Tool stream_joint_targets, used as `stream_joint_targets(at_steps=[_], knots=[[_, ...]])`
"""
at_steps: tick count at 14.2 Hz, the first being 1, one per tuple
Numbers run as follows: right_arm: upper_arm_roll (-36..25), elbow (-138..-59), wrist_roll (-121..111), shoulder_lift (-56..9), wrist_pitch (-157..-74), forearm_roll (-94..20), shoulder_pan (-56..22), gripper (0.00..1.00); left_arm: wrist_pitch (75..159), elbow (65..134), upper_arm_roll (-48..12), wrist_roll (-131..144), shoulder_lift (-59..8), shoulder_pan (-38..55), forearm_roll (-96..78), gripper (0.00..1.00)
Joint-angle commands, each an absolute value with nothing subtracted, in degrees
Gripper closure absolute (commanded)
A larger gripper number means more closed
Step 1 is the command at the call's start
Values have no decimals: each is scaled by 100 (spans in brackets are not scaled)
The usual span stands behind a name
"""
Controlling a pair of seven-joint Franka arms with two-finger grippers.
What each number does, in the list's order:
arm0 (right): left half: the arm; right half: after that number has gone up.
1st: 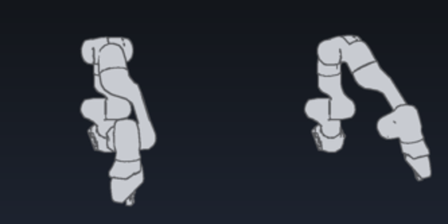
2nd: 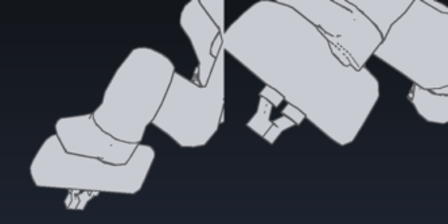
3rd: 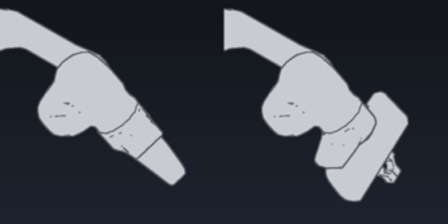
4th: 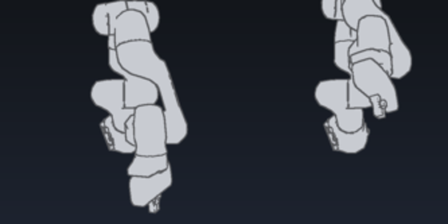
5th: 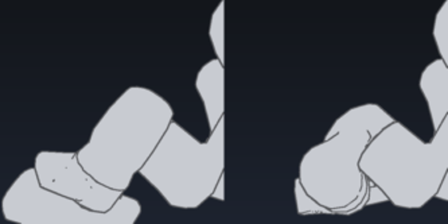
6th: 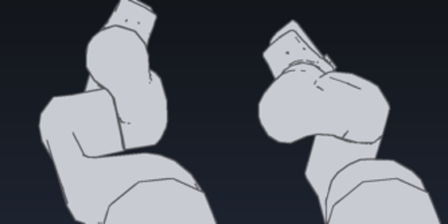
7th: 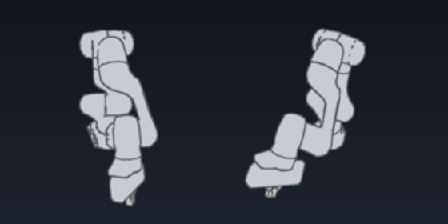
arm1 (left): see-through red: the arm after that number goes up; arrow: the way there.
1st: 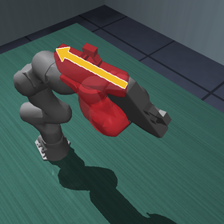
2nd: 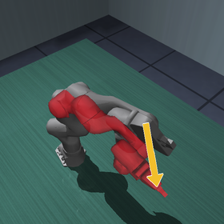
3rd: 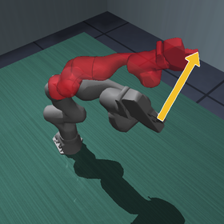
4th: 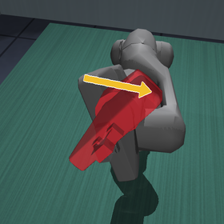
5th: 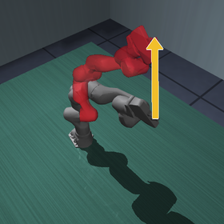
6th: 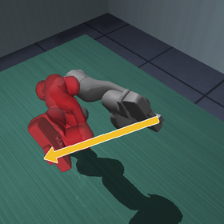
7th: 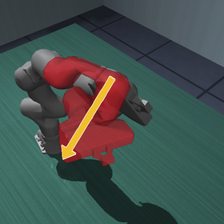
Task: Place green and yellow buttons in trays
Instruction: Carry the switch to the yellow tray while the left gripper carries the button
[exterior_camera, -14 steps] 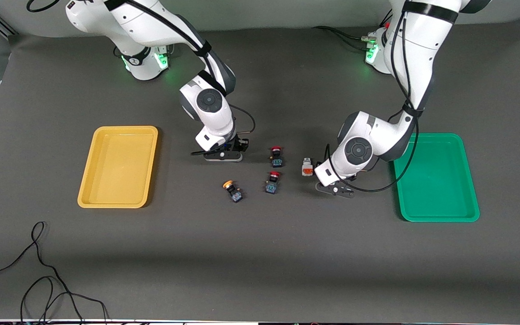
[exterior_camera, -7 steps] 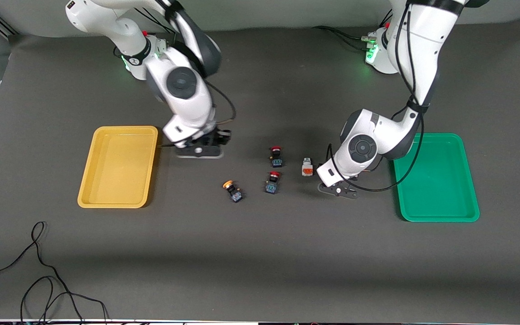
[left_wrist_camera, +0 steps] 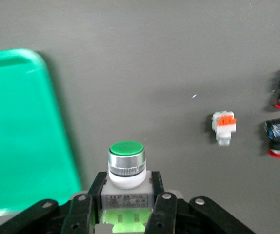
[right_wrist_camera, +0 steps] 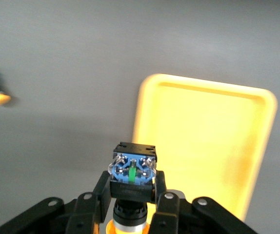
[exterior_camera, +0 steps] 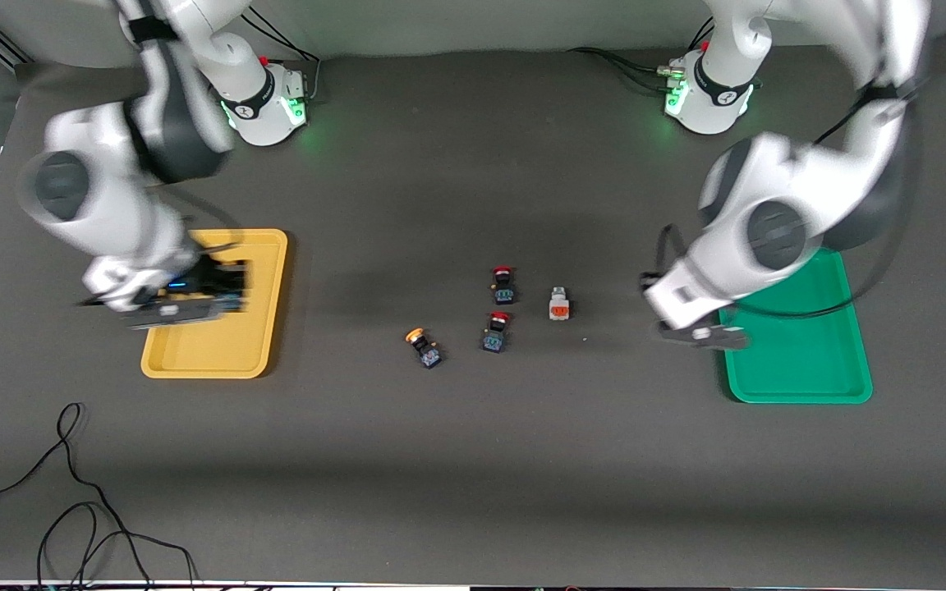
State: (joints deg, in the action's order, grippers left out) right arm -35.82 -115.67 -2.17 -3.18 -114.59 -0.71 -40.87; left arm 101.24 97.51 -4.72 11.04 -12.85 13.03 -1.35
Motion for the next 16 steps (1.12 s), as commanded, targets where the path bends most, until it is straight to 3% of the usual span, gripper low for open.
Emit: stream_joint_targets(at_steps=[1, 3, 5, 9, 12, 14, 15, 16], knots=[[-4400, -12144, -1411, -167, -11976, -158, -4175, 73, 9064, 8748, -510, 1011, -1362, 697, -158, 100], [-4788, -12942, -2105, -324, -13028, -560, -4157, 73, 9000, 8675, -501, 347, -1310, 266, -106, 100], [-4930, -13201, -3072, -910, -13630, -1262, -4027, 73, 9000, 8701, -510, -69, -1309, -182, 87, 100], [-4913, -13088, -4699, -2335, -13992, -3045, -3823, 73, 9079, 8806, -510, -711, -1493, -904, 324, 100], [-4887, -12877, -4931, -2566, -13931, -3349, -3823, 69, 9359, 9139, -501, -729, -1670, -1133, 624, 100], [-4887, -12666, -4799, -2575, -13625, -3357, -3815, 8, 9675, 9561, -501, -729, -1635, -1204, 633, 100], [-4904, -12508, -4755, -2575, -13319, -3366, -3814, 1, 9859, 9728, -501, -729, -1652, -1213, 642, 100], [-4922, -12350, -4633, -2575, -13037, -3349, -3814, 1, 10061, 9895, -501, -729, -1661, -1248, 676, 100]])
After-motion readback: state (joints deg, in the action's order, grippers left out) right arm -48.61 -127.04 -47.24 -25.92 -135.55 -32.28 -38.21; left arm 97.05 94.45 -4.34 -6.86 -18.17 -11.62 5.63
